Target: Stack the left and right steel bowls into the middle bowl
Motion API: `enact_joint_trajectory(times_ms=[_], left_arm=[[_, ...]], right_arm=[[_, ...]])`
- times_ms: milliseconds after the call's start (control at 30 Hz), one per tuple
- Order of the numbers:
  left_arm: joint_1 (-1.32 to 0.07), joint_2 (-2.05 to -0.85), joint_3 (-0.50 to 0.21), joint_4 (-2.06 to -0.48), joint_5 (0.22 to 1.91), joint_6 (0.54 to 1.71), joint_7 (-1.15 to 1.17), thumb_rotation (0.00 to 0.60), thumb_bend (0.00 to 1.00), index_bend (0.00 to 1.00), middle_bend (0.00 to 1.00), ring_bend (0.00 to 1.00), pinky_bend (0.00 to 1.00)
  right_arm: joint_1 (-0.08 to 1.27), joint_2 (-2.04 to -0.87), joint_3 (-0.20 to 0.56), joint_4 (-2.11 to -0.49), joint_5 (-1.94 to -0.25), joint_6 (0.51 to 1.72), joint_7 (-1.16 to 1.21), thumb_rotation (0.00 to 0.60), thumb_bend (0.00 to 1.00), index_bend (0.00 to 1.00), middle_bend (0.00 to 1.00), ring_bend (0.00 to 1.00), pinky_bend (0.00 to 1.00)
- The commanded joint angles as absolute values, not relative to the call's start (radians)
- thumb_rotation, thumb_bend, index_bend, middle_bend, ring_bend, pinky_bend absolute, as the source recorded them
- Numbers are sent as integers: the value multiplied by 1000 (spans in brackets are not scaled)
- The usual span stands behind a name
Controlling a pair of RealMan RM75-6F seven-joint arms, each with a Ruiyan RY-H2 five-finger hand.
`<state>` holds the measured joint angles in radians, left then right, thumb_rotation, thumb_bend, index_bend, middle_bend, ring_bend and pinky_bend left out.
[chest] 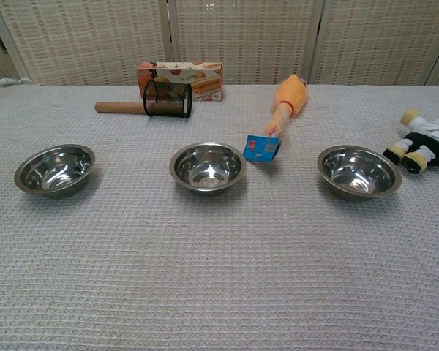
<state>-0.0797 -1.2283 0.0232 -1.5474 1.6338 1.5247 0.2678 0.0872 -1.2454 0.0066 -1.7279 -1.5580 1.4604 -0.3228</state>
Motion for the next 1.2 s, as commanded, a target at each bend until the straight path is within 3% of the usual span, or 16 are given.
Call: enact_joint_trajectory(times_ms=[33,233,600,900,1067,1200], left_arm=[[-83,-1240,24,-1541,1641,1524,271,600,479,0,0,0,115],[-124,-1352,21,-1449,1703,1515,222,600,476,0,0,0,116],[-252,-1603,-47,-1158,1693,1409,288,600,472,0,0,0,105],[-322,-1711,-55,-989,1665,1338,248,600,470,18,0,0,101],[-359,-1771,-66,-873,1643,1305,237,600,469,57,0,0,100],[-379,-1807,-75,-791,1624,1295,218,600,469,155,0,0,100]], right_arm=[[88,-1244,5,-1729,-1558,1457,-321,600,171,0,0,0,0],[88,-1243,14,-1726,-1544,1456,-316,600,171,0,0,0,0],[103,-1256,39,-1709,-1477,1418,-333,600,172,0,0,0,0],[111,-1263,53,-1698,-1440,1403,-340,600,171,0,0,0,0],[117,-1260,53,-1698,-1427,1388,-334,600,172,0,0,0,0],[120,-1252,52,-1702,-1426,1381,-323,600,172,0,0,0,0]])
